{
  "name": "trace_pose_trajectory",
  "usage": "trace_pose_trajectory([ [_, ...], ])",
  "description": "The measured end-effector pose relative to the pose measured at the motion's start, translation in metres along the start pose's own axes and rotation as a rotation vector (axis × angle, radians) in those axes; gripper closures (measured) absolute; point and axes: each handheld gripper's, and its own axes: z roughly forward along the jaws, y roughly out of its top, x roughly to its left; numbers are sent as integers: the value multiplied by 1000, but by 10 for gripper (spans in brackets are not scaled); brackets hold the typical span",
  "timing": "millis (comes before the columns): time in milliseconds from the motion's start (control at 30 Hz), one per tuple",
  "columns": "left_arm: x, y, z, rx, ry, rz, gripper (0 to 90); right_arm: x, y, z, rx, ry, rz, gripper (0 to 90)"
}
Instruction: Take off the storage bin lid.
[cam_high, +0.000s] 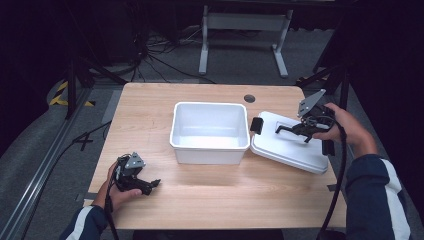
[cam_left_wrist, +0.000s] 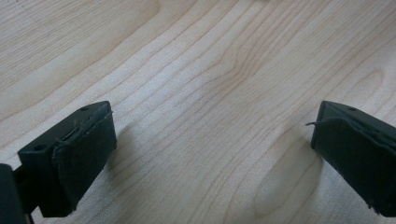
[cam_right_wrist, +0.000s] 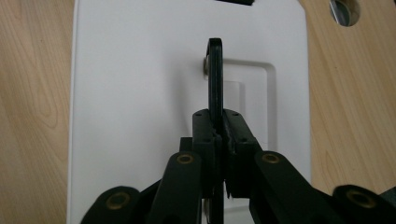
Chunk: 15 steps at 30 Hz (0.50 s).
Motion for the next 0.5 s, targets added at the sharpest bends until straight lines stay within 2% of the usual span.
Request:
trace_pose_trajectory([
  [233, 0, 0, 0, 1, -1, -1, 6, -2, 0, 23, 26, 28, 10, 849],
  [500, 0, 0, 0, -1, 2, 2, 6, -2, 0, 44, 57, 36, 26, 849],
])
